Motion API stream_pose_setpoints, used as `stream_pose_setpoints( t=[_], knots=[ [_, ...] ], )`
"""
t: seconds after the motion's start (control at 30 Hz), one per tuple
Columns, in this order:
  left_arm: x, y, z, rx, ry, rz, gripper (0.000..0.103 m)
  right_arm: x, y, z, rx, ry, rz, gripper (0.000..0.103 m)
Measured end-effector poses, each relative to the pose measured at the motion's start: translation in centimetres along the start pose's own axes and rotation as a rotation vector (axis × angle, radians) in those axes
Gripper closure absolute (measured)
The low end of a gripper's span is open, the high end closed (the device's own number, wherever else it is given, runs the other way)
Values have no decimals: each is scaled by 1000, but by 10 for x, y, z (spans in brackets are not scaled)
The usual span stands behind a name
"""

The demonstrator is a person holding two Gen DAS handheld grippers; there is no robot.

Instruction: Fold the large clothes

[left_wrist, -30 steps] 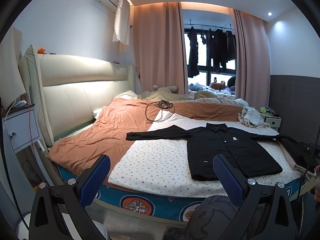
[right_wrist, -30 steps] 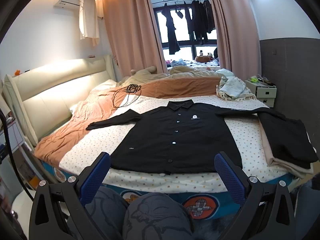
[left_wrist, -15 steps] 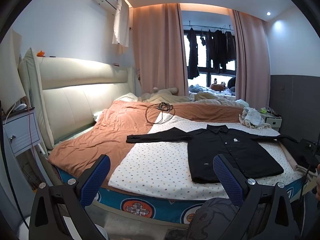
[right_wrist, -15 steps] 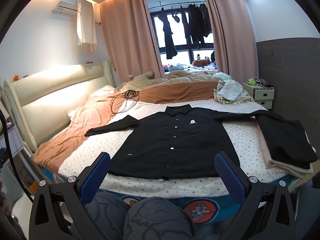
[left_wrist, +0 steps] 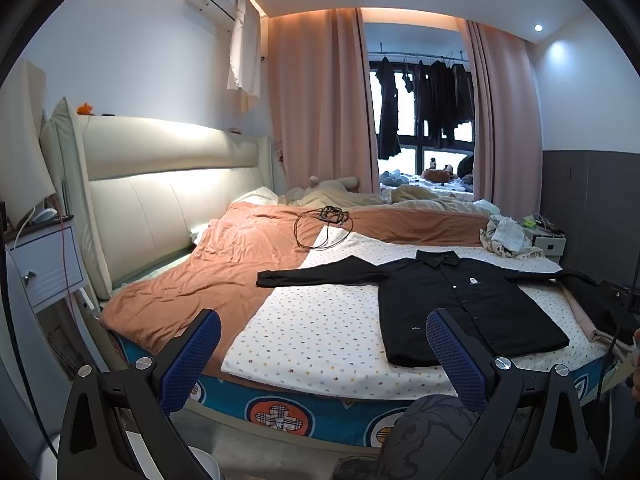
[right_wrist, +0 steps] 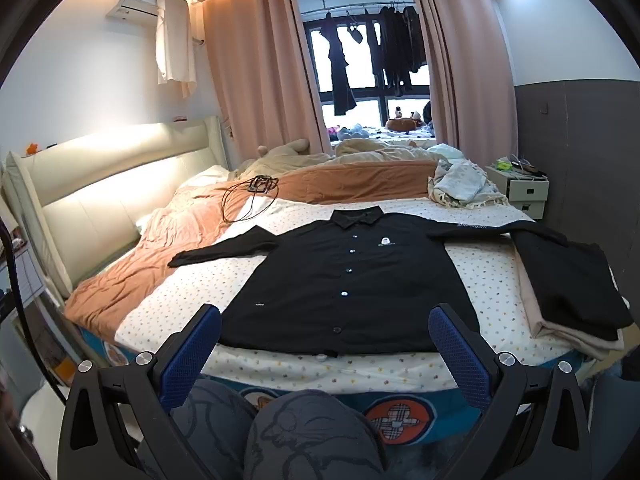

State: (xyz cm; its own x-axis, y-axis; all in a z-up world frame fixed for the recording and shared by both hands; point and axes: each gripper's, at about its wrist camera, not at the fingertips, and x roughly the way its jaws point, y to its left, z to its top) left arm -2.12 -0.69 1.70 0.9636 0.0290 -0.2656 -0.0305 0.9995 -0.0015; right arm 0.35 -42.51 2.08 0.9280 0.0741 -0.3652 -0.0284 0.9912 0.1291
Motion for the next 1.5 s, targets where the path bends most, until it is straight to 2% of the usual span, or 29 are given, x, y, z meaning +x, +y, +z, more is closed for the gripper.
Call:
stream_pose_setpoints(
  t=[0.23,0.87,1.2,1.5],
  knots=[
    [-4,0,-1,4,-4,6,0,-5,4,0,-21,-9,-13,0],
    [1,-1,1,5,4,24,0,-4,2,3,-18,-5,21,0],
    [39,-4,14,22,22,40,0,34,-5,22,3,3,33,0],
    [84,-10,30,21,34,69,0,91,-2,45,6,16,79,0]
  ],
)
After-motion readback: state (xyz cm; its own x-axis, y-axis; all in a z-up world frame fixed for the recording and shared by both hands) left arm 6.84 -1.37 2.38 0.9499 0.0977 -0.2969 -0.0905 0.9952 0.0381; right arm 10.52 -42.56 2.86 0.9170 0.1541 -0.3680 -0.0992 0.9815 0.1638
